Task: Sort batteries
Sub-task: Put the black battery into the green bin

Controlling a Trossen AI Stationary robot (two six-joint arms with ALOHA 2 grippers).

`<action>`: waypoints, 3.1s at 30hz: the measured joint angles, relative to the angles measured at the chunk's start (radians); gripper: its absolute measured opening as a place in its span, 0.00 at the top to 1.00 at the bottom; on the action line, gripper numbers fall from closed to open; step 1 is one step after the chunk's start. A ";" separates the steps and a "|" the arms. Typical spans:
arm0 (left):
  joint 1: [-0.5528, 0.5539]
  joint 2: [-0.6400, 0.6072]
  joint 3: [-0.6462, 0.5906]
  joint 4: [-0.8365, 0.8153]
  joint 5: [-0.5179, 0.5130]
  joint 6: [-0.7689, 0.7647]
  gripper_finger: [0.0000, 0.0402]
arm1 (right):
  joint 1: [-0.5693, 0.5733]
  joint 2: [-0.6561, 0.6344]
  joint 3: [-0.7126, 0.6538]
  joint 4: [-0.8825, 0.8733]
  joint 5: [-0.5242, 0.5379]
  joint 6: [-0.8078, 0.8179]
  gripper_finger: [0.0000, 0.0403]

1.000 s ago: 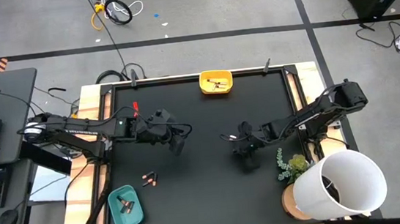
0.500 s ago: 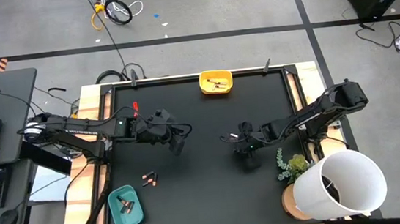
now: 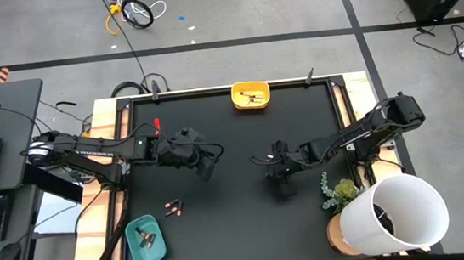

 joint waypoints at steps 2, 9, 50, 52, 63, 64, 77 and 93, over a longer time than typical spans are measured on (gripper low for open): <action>0.000 0.000 0.000 0.000 0.000 0.001 0.63 | 0.000 -0.002 0.001 0.009 -0.034 0.017 1.00; 0.000 0.000 0.000 0.000 0.002 0.009 0.63 | -0.013 -0.002 0.002 0.034 -0.129 0.021 0.85; 0.000 0.000 0.000 -0.002 -0.011 0.032 0.63 | -0.032 0.111 -0.059 0.158 -0.082 -0.033 0.94; 0.000 0.000 0.000 -0.002 -0.012 0.031 0.63 | -0.032 0.115 -0.036 0.147 -0.081 -0.033 0.94; -0.016 -0.001 -0.020 0.024 -0.038 -0.030 0.63 | -0.066 0.120 0.140 0.170 -0.051 -0.037 0.99; -0.026 -0.001 -0.030 0.032 -0.051 -0.045 0.63 | -0.073 0.120 0.153 0.181 -0.050 -0.037 0.99; -0.066 0.000 -0.103 0.125 -0.023 -0.117 0.63 | -0.139 0.098 0.228 -0.157 -0.350 -0.040 0.88; -0.065 0.000 -0.103 0.150 -0.031 -0.096 0.63 | -0.138 0.100 0.190 -0.189 -0.261 -0.167 0.56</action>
